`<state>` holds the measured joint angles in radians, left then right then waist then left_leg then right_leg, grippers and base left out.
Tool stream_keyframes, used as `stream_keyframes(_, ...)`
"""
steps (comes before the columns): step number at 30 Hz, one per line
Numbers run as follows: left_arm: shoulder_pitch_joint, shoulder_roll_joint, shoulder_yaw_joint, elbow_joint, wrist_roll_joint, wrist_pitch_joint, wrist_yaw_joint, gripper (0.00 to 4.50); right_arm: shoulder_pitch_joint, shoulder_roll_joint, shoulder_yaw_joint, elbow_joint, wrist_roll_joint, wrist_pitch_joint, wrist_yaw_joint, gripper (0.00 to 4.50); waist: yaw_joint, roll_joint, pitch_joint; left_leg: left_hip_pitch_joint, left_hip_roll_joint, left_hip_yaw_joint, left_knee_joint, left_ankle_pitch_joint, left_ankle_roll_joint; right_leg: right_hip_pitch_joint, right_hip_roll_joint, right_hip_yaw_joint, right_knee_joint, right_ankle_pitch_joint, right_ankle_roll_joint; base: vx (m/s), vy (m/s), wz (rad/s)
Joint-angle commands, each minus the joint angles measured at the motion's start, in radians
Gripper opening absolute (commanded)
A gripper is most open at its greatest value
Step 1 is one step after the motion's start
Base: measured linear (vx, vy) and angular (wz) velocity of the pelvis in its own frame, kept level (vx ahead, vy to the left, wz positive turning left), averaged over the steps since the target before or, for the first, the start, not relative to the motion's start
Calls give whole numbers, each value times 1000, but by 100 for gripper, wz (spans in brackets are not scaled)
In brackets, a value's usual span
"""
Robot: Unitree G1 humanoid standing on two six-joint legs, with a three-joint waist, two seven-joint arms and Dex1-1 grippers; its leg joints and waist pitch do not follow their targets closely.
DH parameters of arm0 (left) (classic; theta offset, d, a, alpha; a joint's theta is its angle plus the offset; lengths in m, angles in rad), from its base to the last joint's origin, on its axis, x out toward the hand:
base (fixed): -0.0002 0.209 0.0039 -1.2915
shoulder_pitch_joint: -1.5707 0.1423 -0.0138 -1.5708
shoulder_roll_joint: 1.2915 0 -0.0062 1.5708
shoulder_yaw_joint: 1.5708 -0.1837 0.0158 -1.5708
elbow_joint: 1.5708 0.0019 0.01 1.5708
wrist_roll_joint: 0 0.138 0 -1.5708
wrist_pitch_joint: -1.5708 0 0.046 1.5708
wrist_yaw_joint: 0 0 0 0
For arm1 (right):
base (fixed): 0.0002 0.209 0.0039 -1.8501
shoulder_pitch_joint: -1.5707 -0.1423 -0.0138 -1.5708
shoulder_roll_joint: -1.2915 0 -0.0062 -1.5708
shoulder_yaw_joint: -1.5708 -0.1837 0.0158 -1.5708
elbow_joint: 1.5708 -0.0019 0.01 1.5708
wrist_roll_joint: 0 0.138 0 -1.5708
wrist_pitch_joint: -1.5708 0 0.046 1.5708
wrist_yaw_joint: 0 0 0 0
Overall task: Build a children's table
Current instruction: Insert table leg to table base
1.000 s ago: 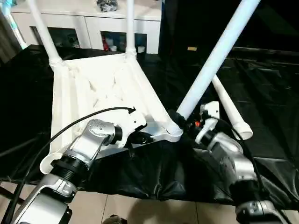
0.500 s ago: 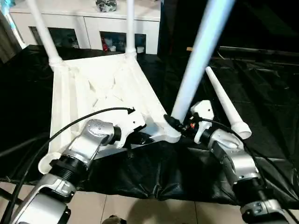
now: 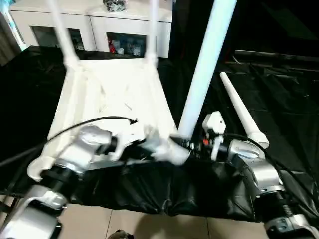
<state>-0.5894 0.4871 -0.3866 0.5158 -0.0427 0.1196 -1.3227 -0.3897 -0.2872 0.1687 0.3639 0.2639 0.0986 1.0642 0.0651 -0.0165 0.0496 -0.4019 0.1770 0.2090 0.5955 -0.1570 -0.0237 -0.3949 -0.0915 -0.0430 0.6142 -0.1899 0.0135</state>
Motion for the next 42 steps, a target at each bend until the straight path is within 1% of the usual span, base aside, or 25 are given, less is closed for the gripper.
stream_keyframes(1,-31,-9,-39,-20,-22,-43,-102,0,49,-14,73,52,-42,57,46,190,-4,11,-60,44,58,-34,-89,-395,-39,15,-55,38,-80,-271,-215,0,0,0)
stream_keyframes(5,-45,-5,-38,2,-6,-50,-102,0,51,-17,84,52,-48,52,56,190,-5,12,-59,48,60,-36,-92,-431,-58,11,-59,39,-82,-305,-216,0,0,0)
stream_keyframes(7,-77,-41,-2,55,14,-23,3,0,36,6,68,77,-54,31,13,190,-7,11,-58,53,60,-37,-92,-468,-73,6,-59,39,-87,-344,-209,0,0,0)
stream_keyframes(8,-86,-57,13,69,18,-12,47,0,28,20,53,95,-60,18,-23,190,-7,10,-56,58,60,-37,-89,-492,-81,0,-62,41,-92,-375,-208,0,0,0)
stream_keyframes(10,-101,-88,40,92,25,9,137,0,12,44,24,127,-63,2,-84,190,-8,9,-51,63,59,-43,-86,-540,-91,-4,-68,39,-102,-462,-193,-58,4,4)
stream_keyframes(11,-108,-101,51,102,28,22,177,0,3,53,12,145,-72,-12,-122,190,-8,6,-52,61,59,-45,-87,-547,-92,-2,-68,38,-103,-481,-184,-52,10,-1)
stream_keyframes(12,-120,-125,73,118,31,45,251,0,-13,69,-10,176,-80,-30,-182,190,-13,7,-49,62,58,-49,-89,-571,-101,-7,-67,34,-108,-523,-167,-50,16,-4)
stream_keyframes(13,-120,-125,73,118,31,45,251,0,-13,69,-10,176,-80,-30,-182,190,-13,7,-49,62,58,-49,-89,-571,-101,-7,-67,34,-108,-523,-167,-50,16,-4)
stream_keyframes(14,-135,-169,113,130,26,93,377,0,-37,98,-49,219,-82,-50,-278,190,-17,3,-49,62,56,-55,-89,-597,-103,-5,-66,27,-113,-567,-143,-57,22,-7)
stream_keyframes(15,-136,-188,129,127,21,113,422,0,-47,110,-65,238,-83,-52,-320,190,-19,4,-48,61,57,-56,-90,-604,-105,-5,-67,26,-115,-574,-139,-51,28,-13)
stream_keyframes(16,-137,-202,140,122,16,128,449,0,-54,119,-75,253,-84,-56,-349,190,-26,2,-49,55,54,-61,-91,-609,-104,0,-67,20,-116,-587,-129,-51,28,-13)
stream_keyframes(18,-122,-231,154,85,2,156,479,0,-71,140,-99,286,-74,-71,-402,190,-39,5,-55,33,54,-68,-101,-571,-97,17,-68,16,-109,-525,-133,-21,30,-21)
stream_keyframes(19,-113,-239,153,68,2,161,487,0,-76,149,-111,291,-62,-74,-409,190,-42,9,-55,32,54,-70,-102,-576,-94,18,-66,13,-109,-512,-136,-17,31,-23)
stream_keyframes(20,-103,-244,150,55,8,154,486,0,-79,157,-120,293,-55,-78,-421,190,-54,-1,-54,21,51,-72,-104,-580,-87,24,-65,7,-110,-503,-133,-26,27,-29)
stream_keyframes(21,-97,-246,147,49,11,146,478,0,-81,162,-124,292,-50,-80,-426,190,-58,2,-54,18,50,-74,-105,-579,-84,28,-67,4,-111,-506,-132,-13,19,-28)
stream_keyframes(23,-86,-244,141,39,14,138,460,0,-81,167,-131,290,-49,-91,-422,189,-67,9,-54,23,51,-77,-104,-578,-73,24,-69,2,-117,-471,-148,-8,12,-24)
stream_keyframes(24,-79,-234,135,34,24,130,455,0,-79,169,-139,282,-45,-94,-420,189,-64,8,-55,32,51,-74,-100,-576,-67,17,-70,5,-121,-453,-161,0,0,0)
stream_keyframes(26,-68,-211,128,26,35,116,450,0,-74,166,-153,270,-38,-98,-412,189,-58,5,-55,38,49,-65,-95,-543,-52,12,-70,11,-123,-430,-175,0,0,0)
stream_keyframes(28,-61,-190,126,18,40,106,444,0,-68,156,-156,270,-42,-103,-404,189,-54,9,-55,38,51,-62,-96,-512,-42,12,-67,13,-121,-404,-185,0,0,0)
stream_keyframes(30,-55,-171,120,9,45,98,432,0,-65,143,-154,281,-49,-108,-395,189,-55,10,-57,35,53,-60,-99,-484,-40,16,-62,13,-111,-342,-199,0,0,0)
stream_keyframes(32,-50,-154,113,2,50,89,419,0,-66,132,-153,285,-48,-103,-388,189,-56,10,-58,35,53,-57,-99,-474,-38,17,-61,13,-107,-317,-207,0,0,0)
stream_keyframes(33,-46,-140,103,-3,55,69,398,0,-69,124,-151,287,-48,-102,-380,189,-55,6,-58,36,53,-55,-97,-465,-33,17,-61,14,-107,-313,-210,0,0,0)
stream_keyframes(36,-36,-111,84,-17,57,30,338,0,-77,104,-146,286,-45,-88,-348,189,-54,8,-59,36,53,-55,-97,-448,-28,19,-60,15,-106,-308,-211,0,0,0)
stream_keyframes(40,-21,-69,61,-47,41,-18,223,0,-93,64,-115,275,-45,-43,-239,189,-52,4,-60,39,55,-51,-94,-426,-21,19,-59,17,-102,-286,-223,0,0,0)
stream_keyframes(42,-19,-49,49,-50,42,-44,179,0,-92,42,-80,258,-51,-22,-161,189,-45,4,-61,43,55,-44,-92,-389,-12,17,-58,19,-97,-242,-237,0,0,0)
